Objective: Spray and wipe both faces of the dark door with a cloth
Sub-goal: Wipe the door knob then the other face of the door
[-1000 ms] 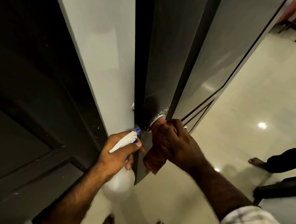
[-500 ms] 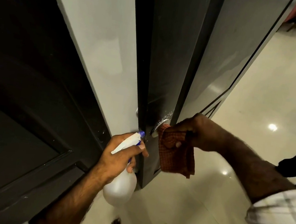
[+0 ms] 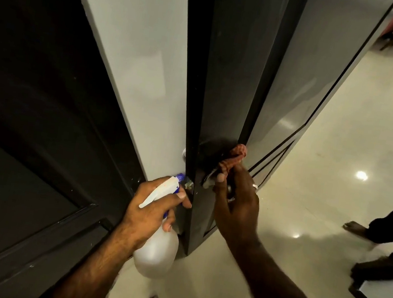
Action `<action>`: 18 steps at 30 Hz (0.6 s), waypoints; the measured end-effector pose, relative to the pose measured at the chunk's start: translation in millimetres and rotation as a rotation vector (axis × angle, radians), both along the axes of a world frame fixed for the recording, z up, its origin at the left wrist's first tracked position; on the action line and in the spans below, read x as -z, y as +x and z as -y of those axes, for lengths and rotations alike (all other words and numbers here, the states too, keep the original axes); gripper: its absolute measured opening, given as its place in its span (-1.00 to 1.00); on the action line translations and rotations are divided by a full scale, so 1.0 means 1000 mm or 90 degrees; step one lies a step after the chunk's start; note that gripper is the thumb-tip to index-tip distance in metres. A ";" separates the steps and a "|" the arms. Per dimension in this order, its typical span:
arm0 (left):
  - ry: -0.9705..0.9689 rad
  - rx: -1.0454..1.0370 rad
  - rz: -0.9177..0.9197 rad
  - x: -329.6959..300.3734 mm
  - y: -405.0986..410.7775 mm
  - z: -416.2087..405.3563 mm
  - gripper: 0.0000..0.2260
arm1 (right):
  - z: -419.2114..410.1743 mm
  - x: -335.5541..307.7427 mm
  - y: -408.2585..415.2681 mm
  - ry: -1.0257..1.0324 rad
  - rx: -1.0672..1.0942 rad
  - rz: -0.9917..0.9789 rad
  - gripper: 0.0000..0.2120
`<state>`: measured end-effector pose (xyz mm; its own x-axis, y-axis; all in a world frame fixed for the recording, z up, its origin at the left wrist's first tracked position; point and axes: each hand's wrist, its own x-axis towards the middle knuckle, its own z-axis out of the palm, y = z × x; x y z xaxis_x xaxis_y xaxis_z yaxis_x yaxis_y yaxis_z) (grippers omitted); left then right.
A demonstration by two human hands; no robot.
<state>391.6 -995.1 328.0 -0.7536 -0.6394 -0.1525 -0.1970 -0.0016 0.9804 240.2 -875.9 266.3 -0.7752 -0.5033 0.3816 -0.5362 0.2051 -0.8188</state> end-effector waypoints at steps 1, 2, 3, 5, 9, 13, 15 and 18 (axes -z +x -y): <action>0.007 -0.002 -0.001 0.001 0.001 0.002 -0.84 | -0.011 0.006 -0.010 0.045 -0.026 -0.083 -0.55; 0.011 -0.001 0.001 0.002 0.002 0.003 -0.80 | -0.022 0.007 -0.021 0.092 -0.059 -0.169 -0.54; 0.011 0.002 0.005 0.003 0.002 0.004 -0.76 | -0.032 0.007 -0.034 0.128 -0.099 -0.249 -0.54; 0.001 0.009 0.006 0.007 0.005 0.007 -0.79 | -0.040 0.000 -0.054 0.171 -0.188 -0.391 -0.58; 0.010 0.023 0.013 0.014 0.001 0.002 -0.84 | -0.039 -0.013 -0.080 0.178 -0.265 -0.522 -0.65; 0.029 0.032 0.007 0.010 -0.008 -0.008 -0.83 | -0.030 -0.017 -0.058 0.066 -0.185 -0.290 -0.65; 0.013 0.032 0.000 0.006 -0.011 -0.010 -0.82 | -0.019 -0.020 -0.041 -0.024 -0.076 -0.009 -0.72; -0.020 0.011 -0.010 -0.001 -0.015 -0.011 -0.83 | 0.002 -0.028 -0.022 -0.161 0.010 0.338 -0.83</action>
